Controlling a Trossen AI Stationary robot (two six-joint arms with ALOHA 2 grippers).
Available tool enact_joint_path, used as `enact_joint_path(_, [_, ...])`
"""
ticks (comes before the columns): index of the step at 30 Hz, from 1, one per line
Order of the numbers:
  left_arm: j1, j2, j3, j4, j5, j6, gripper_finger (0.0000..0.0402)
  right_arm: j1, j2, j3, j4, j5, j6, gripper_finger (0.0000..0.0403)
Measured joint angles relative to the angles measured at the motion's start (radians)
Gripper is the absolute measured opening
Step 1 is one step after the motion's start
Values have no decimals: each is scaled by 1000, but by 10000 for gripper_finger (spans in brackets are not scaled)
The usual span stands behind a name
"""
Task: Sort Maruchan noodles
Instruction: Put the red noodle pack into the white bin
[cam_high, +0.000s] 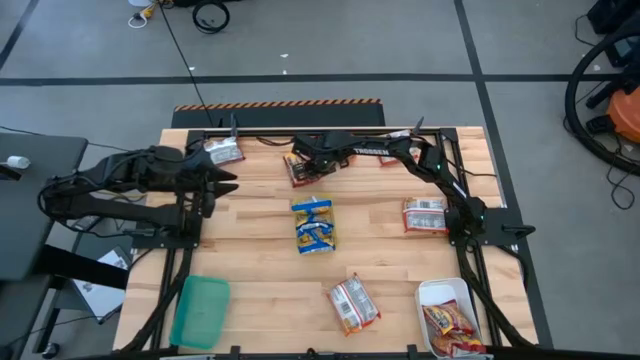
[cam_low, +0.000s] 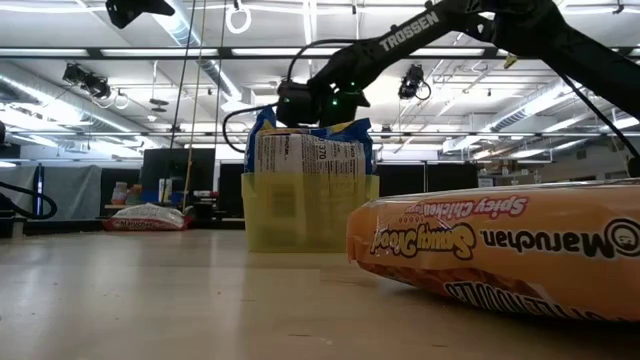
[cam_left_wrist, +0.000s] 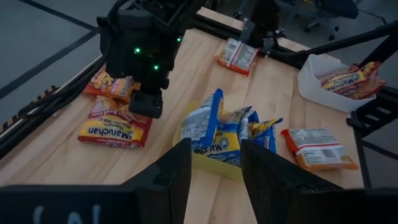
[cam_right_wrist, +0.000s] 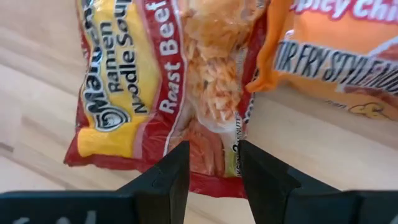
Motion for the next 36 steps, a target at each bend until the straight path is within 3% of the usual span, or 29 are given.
enact_joint_path(10, [-1,1,0,-7,90,58,141,-7,0,0,44,-30,-60,103])
enact_joint_path(17, [0,2,0,20,79,98,141,-8,0,0,67,-45,-170,12])
enact_joint_path(23, [1,2,0,114,-17,191,141,1,-17,6,123,30,-278,5])
enact_joint_path(31, [23,1,0,165,-69,256,141,70,-274,19,113,192,-481,3])
enact_joint_path(36, [31,0,0,162,-70,252,141,108,-493,21,8,123,-419,2])
